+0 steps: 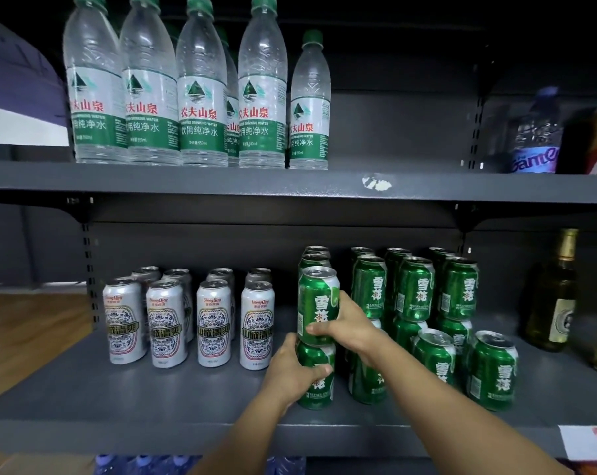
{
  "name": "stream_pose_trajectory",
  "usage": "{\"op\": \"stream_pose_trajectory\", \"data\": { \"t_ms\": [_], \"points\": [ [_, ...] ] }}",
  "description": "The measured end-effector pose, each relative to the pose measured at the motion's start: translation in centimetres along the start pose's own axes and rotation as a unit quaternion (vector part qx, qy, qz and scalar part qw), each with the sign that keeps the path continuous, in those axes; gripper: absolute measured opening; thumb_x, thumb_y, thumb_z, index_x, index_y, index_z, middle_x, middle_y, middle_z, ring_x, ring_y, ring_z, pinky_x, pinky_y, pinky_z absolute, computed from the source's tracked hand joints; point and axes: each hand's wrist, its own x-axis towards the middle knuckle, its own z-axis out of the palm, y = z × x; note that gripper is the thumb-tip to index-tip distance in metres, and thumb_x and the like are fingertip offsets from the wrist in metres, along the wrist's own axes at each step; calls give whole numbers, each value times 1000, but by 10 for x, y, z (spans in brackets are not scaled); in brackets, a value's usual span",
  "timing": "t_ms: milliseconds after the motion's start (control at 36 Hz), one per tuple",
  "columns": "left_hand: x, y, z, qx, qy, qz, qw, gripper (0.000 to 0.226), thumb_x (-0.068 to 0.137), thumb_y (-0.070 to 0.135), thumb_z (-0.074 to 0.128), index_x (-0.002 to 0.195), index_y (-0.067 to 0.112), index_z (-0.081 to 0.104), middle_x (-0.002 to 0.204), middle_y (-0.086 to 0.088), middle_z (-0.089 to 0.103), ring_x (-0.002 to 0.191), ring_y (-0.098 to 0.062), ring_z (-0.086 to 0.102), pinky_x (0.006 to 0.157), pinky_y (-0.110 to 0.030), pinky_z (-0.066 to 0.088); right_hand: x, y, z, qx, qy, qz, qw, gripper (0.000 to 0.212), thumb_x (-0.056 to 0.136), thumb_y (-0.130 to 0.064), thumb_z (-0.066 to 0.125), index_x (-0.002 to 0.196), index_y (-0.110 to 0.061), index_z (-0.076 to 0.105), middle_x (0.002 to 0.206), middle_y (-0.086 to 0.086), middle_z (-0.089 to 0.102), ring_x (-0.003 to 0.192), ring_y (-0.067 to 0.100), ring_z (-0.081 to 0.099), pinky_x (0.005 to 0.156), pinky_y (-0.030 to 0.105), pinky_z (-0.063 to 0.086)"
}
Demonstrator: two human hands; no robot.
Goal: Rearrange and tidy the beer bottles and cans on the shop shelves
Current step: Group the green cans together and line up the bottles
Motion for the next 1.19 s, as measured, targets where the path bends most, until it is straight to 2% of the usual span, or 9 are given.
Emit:
{"op": "stream_pose_trajectory", "data": {
  "t_ms": [250, 361, 444, 528, 611, 694, 1000, 1111, 1194],
  "points": [
    [-1, -1, 0, 19, 1, -2, 1000, 49, 64, 29, 85, 101, 32, 53, 99, 10, 68, 92, -10, 66, 88, -39, 55, -1, -3, 1, -53, -7, -6, 999, 59, 75, -21, 80, 120, -18, 42, 107, -2, 62, 101, 17, 62, 95, 41, 49],
    [-7, -8, 5, 22, 0, -1, 1000, 93, 49, 53, 80, 131, 32, 41, 117, 6, 60, 106, -12, 60, 95, -40, 51, -7, -5, -6, -20, -19, -9, 1000, 74, 73, -30, 82, 132, -19, 39, 113, -6, 60, 106, 14, 59, 98, 36, 48],
    [-33, -2, 17, 60, 173, 35, 982, 79, 65, 50, 78, 130, 26, 41, 111, 5, 50, 105, -16, 53, 83, -35, 48, -13, -3, -17, -54, 49, -20, 997, 86, 75, -58, 71, 144, -26, 31, 129, -5, 52, 116, 16, 54, 103, 42, 42],
    [-59, 14, 37, 30, 314, 115, 942, 38, 76, 34, 74, 103, 27, 48, 89, 5, 50, 87, -22, 55, 67, -34, 42, -25, 7, -40, -117, 202, -53, 971, 61, 85, -61, 57, 135, -29, 42, 113, -13, 56, 103, 14, 57, 98, 45, 43],
    [-68, 30, 71, 15, 262, 230, 937, 20, 75, 47, 54, 90, 36, 46, 83, 13, 48, 76, -10, 52, 63, -30, 43, -43, 23, -71, -151, 328, -92, 928, 39, 89, -50, 54, 119, -26, 53, 96, -14, 57, 93, 14, 57, 90, 40, 44],
    [-70, 51, 115, 15, 184, 276, 943, 12, 75, 49, 45, 80, 38, 47, 87, 16, 49, 74, -2, 51, 60, -26, 45, -65, 45, -111, -208, 359, -71, 907, 29, 91, -43, 53, 114, -25, 57, 95, -13, 57, 96, 14, 57, 87, 33, 38],
    [-90, 112, 300, 50, 39, 270, 961, 26, 84, 22, 67, 74, 35, 47, 77, 12, 51, 73, -6, 53, 61, -31, 45, -202, 182, -319, -363, 405, 121, 830, 42, 91, -52, 40, 118, -23, 55, 108, -4, 61, 107, 20, 56, 88, 38, 39],
    [-98, 146, 377, 128, -33, 290, 948, 10, 89, 35, 59, 96, 35, 53, 97, 17, 54, 97, -10, 57, 70, -32, 49, -269, 223, -410, -411, 375, 224, 800, 43, 95, -53, 41, 123, -23, 50, 120, -2, 59, 113, 22, 55, 90, 37, 40],
    [-105, 178, 434, 191, -97, 293, 932, 33, 92, 43, 51, 123, 32, 49, 123, 14, 51, 117, -12, 49, 83, -31, 46, -309, 242, -471, -455, 356, 270, 770, 45, 95, -55, 39, 125, -22, 46, 125, 1, 58, 116, 23, 54, 89, 35, 43]
  ]
}}
